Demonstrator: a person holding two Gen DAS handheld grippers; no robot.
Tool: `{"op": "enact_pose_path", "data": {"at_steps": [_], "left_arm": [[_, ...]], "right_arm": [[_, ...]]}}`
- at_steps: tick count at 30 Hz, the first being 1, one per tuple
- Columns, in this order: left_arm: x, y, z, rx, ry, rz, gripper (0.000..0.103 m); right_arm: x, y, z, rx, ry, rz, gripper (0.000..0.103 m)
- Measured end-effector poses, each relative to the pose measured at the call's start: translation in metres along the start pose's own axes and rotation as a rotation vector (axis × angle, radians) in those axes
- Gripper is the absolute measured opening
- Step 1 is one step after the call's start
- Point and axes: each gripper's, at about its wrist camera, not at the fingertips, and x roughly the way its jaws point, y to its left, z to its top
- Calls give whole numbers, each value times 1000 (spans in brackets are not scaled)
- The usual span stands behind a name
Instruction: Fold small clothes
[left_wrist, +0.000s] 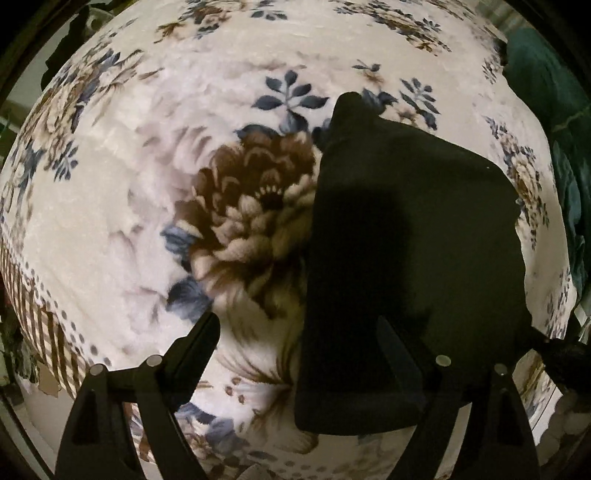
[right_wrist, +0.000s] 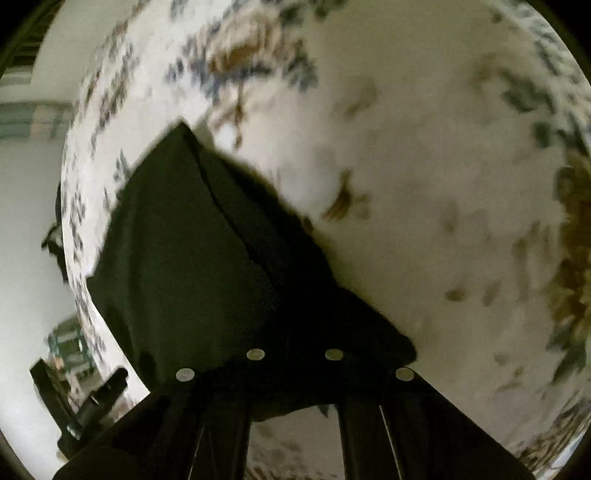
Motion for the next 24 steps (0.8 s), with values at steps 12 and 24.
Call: {"op": "enact_pose_path", "data": {"at_steps": [12, 24], "left_arm": [[13, -11, -2, -4, 29, -29, 87], [-2, -5, -9, 19, -14, 12, 87]], "right_arm": [[-50, -68, 17, 133, 34, 152, 1], [32, -25, -12, 232, 143, 178, 7]]}}
